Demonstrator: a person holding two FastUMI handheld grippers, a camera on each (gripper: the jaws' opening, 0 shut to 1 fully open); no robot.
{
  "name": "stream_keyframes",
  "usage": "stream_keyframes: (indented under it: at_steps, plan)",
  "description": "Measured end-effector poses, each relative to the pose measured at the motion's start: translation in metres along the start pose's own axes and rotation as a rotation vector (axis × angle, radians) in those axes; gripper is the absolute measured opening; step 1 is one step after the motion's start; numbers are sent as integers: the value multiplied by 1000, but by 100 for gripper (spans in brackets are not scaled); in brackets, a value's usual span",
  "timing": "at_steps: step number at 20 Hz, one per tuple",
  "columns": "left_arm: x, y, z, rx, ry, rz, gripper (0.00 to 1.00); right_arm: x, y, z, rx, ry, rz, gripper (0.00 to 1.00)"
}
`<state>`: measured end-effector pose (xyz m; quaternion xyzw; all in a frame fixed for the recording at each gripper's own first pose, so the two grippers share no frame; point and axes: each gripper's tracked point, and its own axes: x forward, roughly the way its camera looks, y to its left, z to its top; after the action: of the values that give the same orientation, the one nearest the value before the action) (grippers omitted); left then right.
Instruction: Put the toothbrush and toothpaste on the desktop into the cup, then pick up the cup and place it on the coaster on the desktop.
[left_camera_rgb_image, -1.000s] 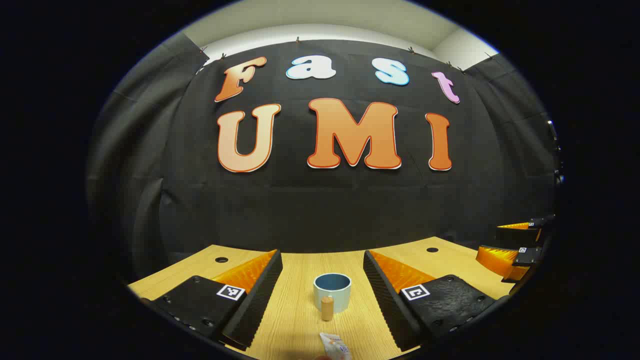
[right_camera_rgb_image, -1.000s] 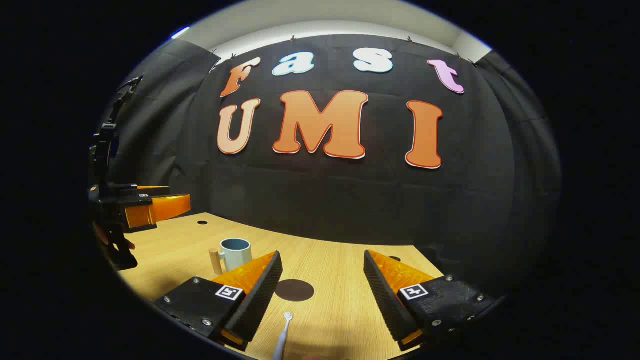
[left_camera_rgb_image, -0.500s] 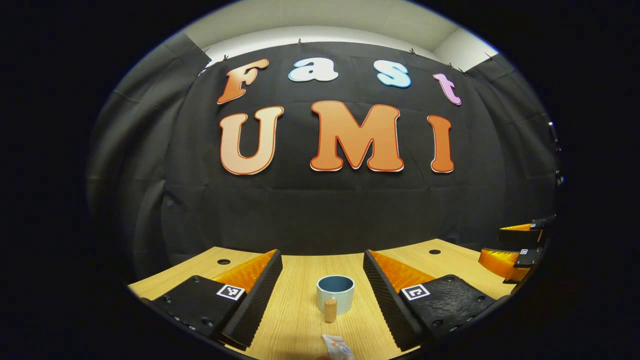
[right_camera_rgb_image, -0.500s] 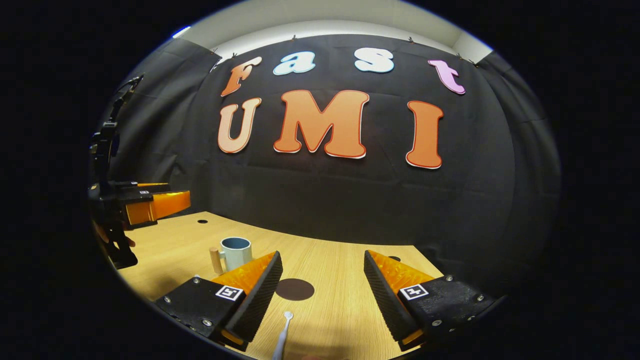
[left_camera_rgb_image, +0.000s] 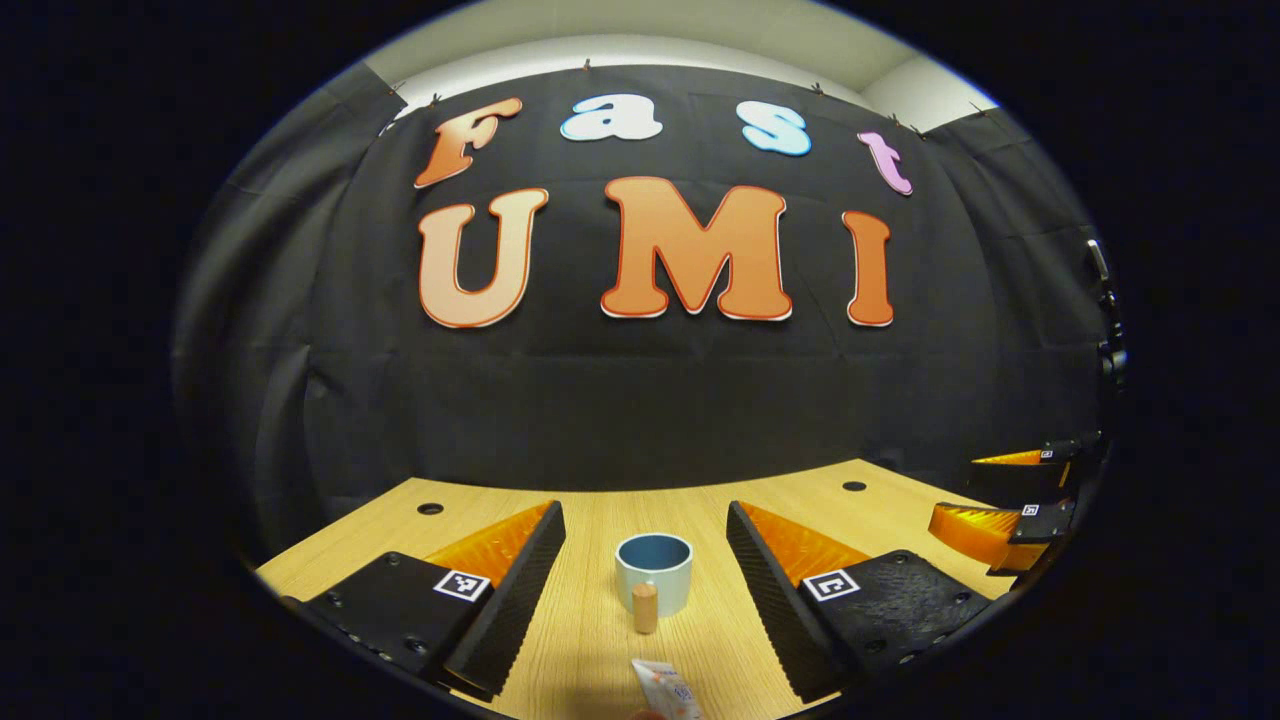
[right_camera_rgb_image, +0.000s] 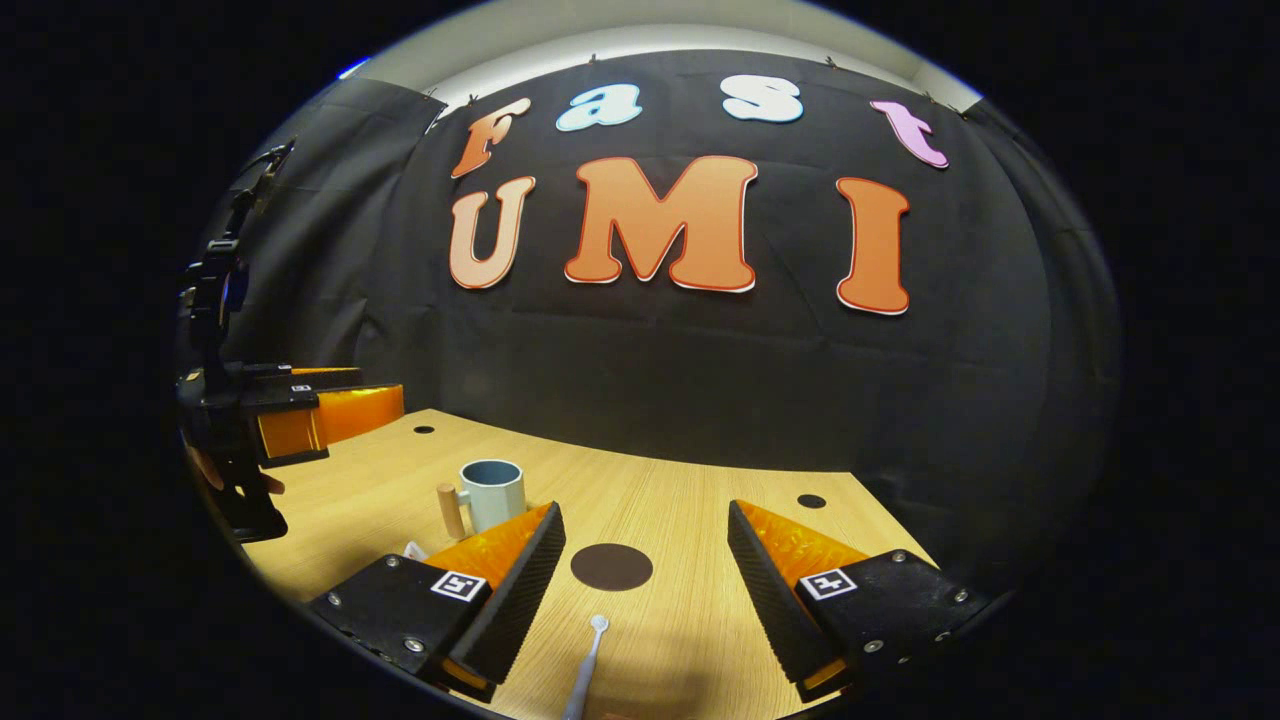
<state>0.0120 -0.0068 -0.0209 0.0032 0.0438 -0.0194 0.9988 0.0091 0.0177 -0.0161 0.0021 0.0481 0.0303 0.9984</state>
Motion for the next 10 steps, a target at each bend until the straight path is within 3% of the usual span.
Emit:
stream_keyframes:
  at_steps: [7, 10]
  plan:
    - [14, -4, -29, -25, 158, -37, 97, 5, 4, -17, 19, 157, 54, 96]
    - [17, -1, -42, 10, 257, -53, 97, 9, 1, -38, 20, 278, 65, 94]
